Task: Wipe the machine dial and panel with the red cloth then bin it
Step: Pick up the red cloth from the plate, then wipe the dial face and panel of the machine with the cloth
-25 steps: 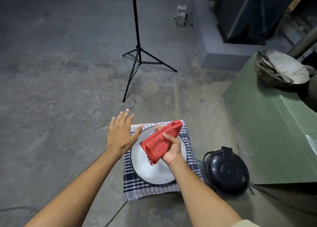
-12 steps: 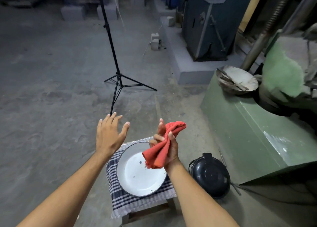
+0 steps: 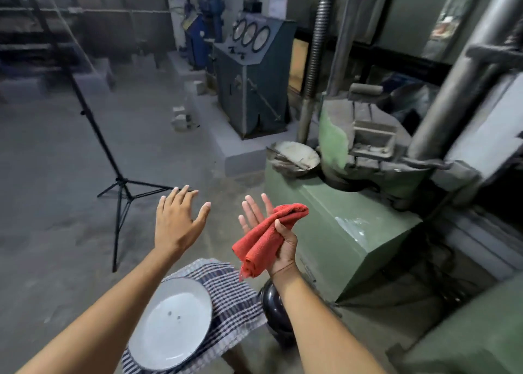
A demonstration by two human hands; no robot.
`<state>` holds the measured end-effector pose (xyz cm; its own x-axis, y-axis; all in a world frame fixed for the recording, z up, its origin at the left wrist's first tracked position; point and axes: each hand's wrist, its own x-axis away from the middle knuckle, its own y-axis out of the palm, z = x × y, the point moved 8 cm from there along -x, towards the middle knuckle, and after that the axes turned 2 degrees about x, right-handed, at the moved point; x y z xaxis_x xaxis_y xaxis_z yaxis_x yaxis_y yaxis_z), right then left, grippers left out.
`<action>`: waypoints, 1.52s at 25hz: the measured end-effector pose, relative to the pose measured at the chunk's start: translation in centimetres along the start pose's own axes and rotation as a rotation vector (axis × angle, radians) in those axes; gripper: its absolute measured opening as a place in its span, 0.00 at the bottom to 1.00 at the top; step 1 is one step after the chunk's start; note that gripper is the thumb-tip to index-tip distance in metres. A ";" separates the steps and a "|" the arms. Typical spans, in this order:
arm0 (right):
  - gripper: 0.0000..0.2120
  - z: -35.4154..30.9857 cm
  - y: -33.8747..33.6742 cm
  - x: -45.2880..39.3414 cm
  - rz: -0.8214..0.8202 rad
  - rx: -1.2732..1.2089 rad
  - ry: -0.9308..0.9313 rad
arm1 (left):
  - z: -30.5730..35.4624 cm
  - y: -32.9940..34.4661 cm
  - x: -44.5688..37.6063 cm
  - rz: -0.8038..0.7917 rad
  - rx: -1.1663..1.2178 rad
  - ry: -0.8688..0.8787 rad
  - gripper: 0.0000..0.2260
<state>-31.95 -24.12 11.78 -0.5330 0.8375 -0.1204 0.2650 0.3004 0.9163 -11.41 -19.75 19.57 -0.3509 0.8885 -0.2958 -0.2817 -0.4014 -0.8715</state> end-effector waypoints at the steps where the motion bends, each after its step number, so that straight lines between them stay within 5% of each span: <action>1: 0.46 -2.9 0.2 1.0 0.013 0.015 -0.037 | 3.0 -0.1 -0.3 -0.005 -0.006 0.050 0.34; 11: 0.55 -33.8 1.9 22.1 0.180 0.186 -0.506 | 38.1 1.6 6.5 -0.061 0.070 0.546 0.38; 24: 0.55 -61.2 7.9 57.9 0.233 0.365 -0.876 | 78.4 0.5 29.8 -0.117 0.263 0.941 0.41; 38: 0.28 -86.5 7.7 72.4 0.561 0.457 -1.150 | 109.6 5.1 35.7 -0.132 0.431 1.211 0.40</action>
<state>-137.96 -0.68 43.17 0.6407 0.7325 -0.2300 0.5828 -0.2690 0.7668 -123.23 -14.49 47.47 0.6655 0.4706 -0.5794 -0.5955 -0.1332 -0.7922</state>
